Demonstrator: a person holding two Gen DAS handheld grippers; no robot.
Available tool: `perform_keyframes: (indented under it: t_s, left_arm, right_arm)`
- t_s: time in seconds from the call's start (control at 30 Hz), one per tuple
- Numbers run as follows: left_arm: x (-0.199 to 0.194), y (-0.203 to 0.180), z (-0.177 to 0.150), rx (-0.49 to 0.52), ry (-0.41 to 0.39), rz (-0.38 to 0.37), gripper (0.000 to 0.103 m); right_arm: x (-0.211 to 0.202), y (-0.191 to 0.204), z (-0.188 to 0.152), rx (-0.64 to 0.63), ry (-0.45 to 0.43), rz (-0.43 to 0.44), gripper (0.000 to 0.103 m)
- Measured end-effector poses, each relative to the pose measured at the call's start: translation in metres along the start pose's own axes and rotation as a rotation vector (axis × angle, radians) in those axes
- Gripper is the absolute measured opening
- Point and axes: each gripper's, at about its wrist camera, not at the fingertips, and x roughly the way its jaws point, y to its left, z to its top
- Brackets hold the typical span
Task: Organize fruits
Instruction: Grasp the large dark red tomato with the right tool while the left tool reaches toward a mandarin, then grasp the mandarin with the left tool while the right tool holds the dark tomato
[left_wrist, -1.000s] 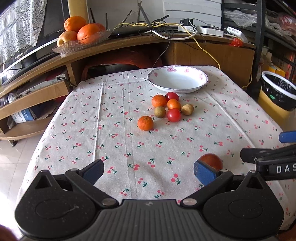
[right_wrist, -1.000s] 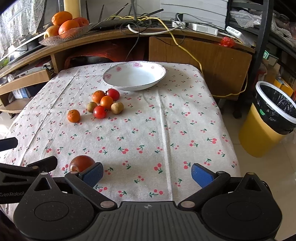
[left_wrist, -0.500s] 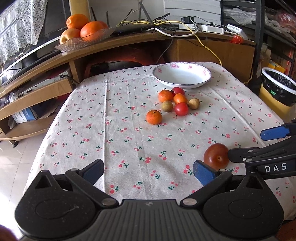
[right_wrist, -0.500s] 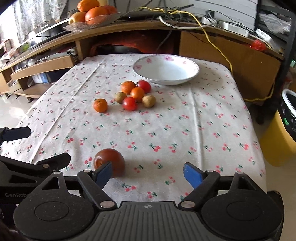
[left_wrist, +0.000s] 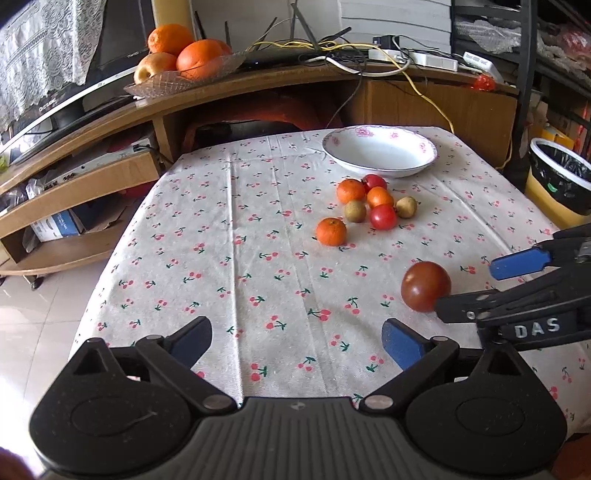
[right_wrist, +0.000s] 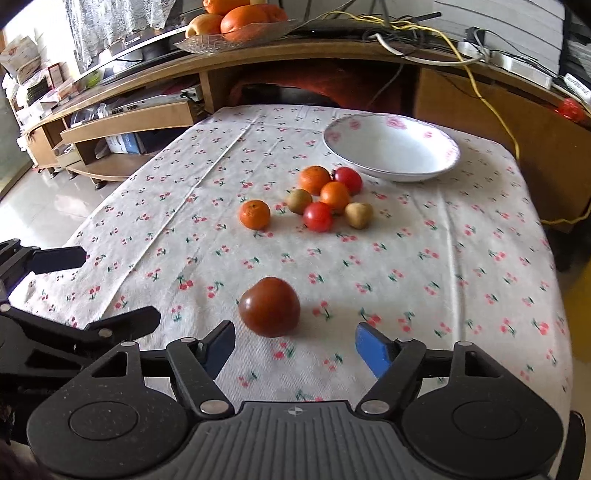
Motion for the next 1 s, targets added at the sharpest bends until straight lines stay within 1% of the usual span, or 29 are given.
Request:
perform_keyframes:
  t_s: [0.03, 0.17, 0.3, 0.33, 0.43, 0.5, 0.63, 0.73, 0.8, 1.0]
  left_arm:
    - [0.000, 0.001, 0.001, -0.003, 0.000, 0.002, 0.103]
    - [0.003, 0.002, 0.001, -0.006, 0.005, 0.009, 0.103]
    - [0.007, 0.003, 0.004, -0.011, 0.012, 0.013, 0.103]
    - [0.008, 0.003, 0.005, -0.011, 0.012, 0.012, 0.103]
    - [0.011, 0.001, 0.008, -0.004, 0.014, 0.014, 0.103]
    - [0.015, 0.000, 0.010, 0.001, 0.017, 0.016, 0.103]
    - [0.019, -0.005, 0.016, 0.011, 0.018, 0.013, 0.103]
    - [0.020, -0.011, 0.019, 0.042, 0.010, 0.015, 0.103]
    - [0.023, -0.013, 0.024, 0.048, 0.015, -0.009, 0.103]
    - [0.038, -0.018, 0.045, 0.073, 0.057, -0.018, 0.089]
  right_arm:
    - [0.003, 0.000, 0.003, -0.003, 0.002, 0.009, 0.068]
    - [0.018, -0.003, 0.014, 0.008, 0.016, 0.050, 0.057]
    - [0.032, -0.004, 0.027, 0.000, 0.019, 0.056, 0.055]
    - [0.035, -0.005, 0.028, 0.000, 0.026, 0.057, 0.048]
    - [0.042, -0.009, 0.028, 0.018, 0.058, 0.060, 0.039]
    - [0.042, -0.013, 0.025, 0.039, 0.078, 0.076, 0.038]
    - [0.035, -0.016, 0.019, 0.029, 0.062, 0.082, 0.037]
    - [0.033, -0.019, 0.019, 0.030, 0.072, 0.092, 0.036]
    - [0.030, -0.021, 0.020, 0.032, 0.075, 0.083, 0.036]
    - [0.013, -0.036, 0.032, 0.074, 0.047, 0.079, 0.036]
